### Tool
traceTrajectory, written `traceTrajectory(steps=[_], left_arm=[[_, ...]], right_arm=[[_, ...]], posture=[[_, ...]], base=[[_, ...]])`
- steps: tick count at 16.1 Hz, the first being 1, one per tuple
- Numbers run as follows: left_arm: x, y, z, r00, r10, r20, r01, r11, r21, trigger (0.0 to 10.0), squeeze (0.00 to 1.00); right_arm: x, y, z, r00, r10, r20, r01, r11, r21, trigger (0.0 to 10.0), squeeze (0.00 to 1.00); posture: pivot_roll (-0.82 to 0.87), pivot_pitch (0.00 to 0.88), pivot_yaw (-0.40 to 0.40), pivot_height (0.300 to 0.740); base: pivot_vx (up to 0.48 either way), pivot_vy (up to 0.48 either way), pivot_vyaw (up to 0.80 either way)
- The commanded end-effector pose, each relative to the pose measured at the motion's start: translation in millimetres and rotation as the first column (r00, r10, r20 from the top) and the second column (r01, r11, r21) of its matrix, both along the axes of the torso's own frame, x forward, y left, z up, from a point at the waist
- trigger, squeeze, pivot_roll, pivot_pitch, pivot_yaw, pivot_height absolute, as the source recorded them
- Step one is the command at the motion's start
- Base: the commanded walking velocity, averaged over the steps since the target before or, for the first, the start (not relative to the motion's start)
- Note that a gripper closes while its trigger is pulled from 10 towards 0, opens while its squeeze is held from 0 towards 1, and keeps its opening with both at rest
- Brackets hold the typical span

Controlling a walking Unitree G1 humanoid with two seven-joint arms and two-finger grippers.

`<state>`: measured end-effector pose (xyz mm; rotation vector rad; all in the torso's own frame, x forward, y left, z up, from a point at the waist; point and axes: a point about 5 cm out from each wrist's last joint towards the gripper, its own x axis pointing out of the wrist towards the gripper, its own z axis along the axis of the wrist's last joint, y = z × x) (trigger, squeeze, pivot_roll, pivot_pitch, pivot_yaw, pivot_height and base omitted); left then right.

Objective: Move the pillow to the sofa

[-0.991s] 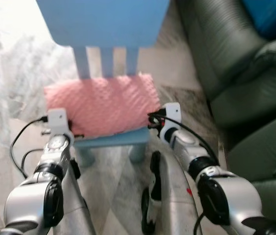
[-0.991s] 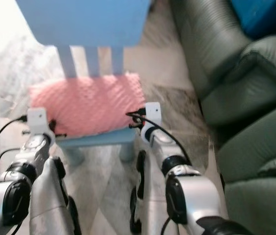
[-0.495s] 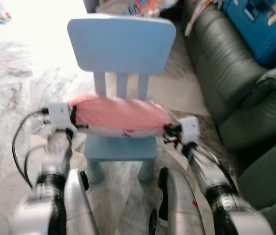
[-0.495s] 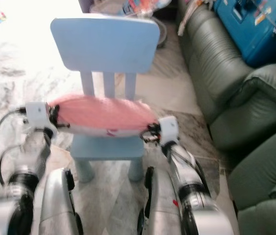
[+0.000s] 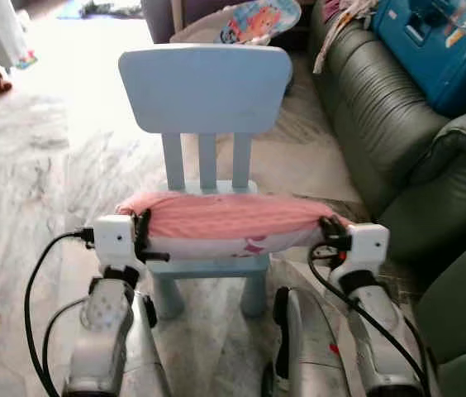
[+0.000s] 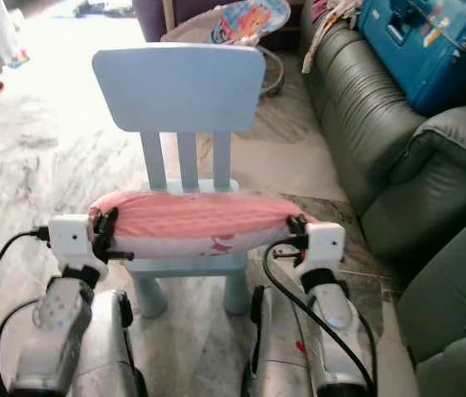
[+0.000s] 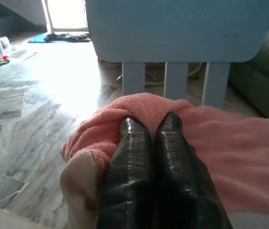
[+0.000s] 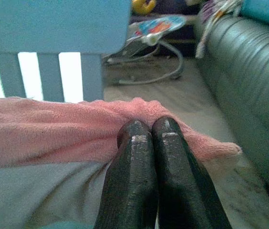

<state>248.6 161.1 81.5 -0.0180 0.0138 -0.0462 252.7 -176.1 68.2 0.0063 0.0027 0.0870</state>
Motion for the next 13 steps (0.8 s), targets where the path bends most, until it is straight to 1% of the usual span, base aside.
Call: traceTrajectory(steps=[1,2,4,6,10,11,12,13], left_arm=[[-4.1,3.4,4.5,0.999,0.037,0.004,-0.037,0.999,0.008,0.0,0.00],[-6.0,2.5,6.7,0.999,0.043,0.004,-0.043,0.999,0.017,0.0,0.00],[-5.3,-2.4,13.8,1.000,0.023,0.010,-0.023,0.999,0.030,0.0,0.00],[-4.3,-2.0,16.5,0.999,0.034,0.017,-0.035,0.999,0.028,0.0,0.00],[-10.4,-7.4,13.0,1.000,0.020,-0.011,-0.020,0.999,0.028,0.0,0.00],[-10.5,-7.4,12.8,1.000,0.020,-0.014,-0.020,0.999,0.028,0.0,0.00],[-10.4,-7.6,12.8,1.000,0.021,-0.016,-0.020,0.999,0.028,0.0,0.00],[-9.2,-9.3,12.0,1.000,0.011,-0.018,-0.011,1.000,0.030,0.0,0.00]], right_arm=[[-1.5,-4.1,5.3,1.000,-0.025,0.002,0.025,1.000,0.016,0.0,0.00],[-1.8,-2.9,8.8,1.000,-0.016,0.007,0.016,0.999,0.033,0.0,0.00],[2.5,-2.1,14.6,1.000,-0.028,0.010,0.028,0.999,0.026,0.0,0.00],[9.4,-0.8,20.1,1.000,-0.012,0.022,0.012,1.000,0.025,0.0,0.00],[13.6,-5.3,24.2,1.000,-0.020,0.013,0.020,0.999,0.035,0.0,0.00],[14.1,-5.9,24.5,1.000,-0.021,0.011,0.021,0.999,0.037,3.5,0.00],[14.6,-6.3,24.7,1.000,-0.022,0.010,0.021,0.999,0.037,3.5,0.00],[16.8,-8.0,26.4,1.000,-0.029,0.009,0.029,0.998,0.052,10.0,0.00]], posture=[[0.00,0.000,0.003,0.498],[-0.01,0.000,0.007,0.498],[0.00,0.000,0.008,0.498],[0.00,0.000,0.004,0.529],[0.01,0.000,-0.008,0.562],[0.01,0.000,-0.008,0.567],[0.00,0.000,-0.009,0.572],[-0.01,0.000,-0.007,0.581]], base=[[0.000,0.000,0.00],[0.000,0.000,0.00],[0.000,0.000,0.00],[0.000,0.000,0.00],[0.000,0.000,0.00],[0.000,0.000,0.00],[0.000,0.000,0.00],[0.000,0.000,0.00]])
